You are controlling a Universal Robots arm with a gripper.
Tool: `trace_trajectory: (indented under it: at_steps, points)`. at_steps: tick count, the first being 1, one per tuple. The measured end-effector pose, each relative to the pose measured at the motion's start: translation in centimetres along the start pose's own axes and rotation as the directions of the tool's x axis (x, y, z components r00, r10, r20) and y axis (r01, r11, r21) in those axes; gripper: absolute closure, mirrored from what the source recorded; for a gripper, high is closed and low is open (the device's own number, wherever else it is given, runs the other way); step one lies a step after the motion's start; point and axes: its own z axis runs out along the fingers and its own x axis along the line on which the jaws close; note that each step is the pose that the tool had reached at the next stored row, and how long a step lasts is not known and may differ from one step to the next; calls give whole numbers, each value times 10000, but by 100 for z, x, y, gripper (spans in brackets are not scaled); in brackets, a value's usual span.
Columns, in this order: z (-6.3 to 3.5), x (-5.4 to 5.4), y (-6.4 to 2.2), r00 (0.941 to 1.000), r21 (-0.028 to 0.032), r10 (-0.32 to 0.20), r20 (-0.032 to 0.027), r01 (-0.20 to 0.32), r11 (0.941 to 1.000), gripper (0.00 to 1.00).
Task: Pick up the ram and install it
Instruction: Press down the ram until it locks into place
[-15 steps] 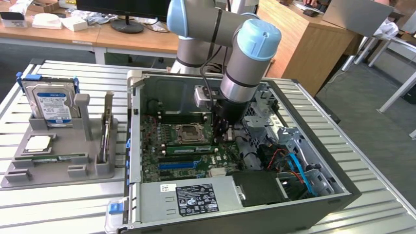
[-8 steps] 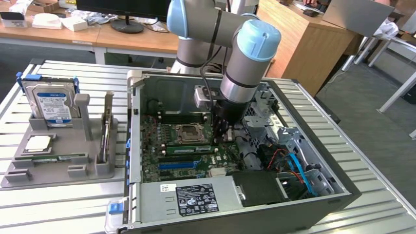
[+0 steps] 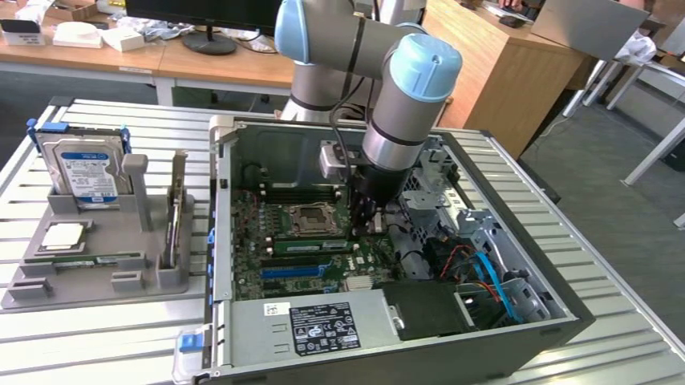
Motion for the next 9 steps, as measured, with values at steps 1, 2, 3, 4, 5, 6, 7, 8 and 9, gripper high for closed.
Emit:
trace_trajectory:
  at_steps: [1,2,3,4,5,6,7,8,9]
  points:
    - [0,0,0,10000,0,1,-1,-1,10000,90]
    - [0,0,0,10000,0,1,-1,-1,10000,90]
    - [1,0,0,10000,0,1,-1,-1,10000,90]
    - [6,0,0,10000,1,0,1,0,10000,90]
    - [8,0,0,10000,0,1,-1,-1,10000,90]
    - [10,1,0,10000,-1,0,-2,0,10000,90]
    - [10,1,0,10000,-1,0,-3,0,10000,90]
    - [10,1,0,10000,-1,1,-3,-1,10000,90]
    - [11,0,0,10000,0,1,0,-1,10000,90]
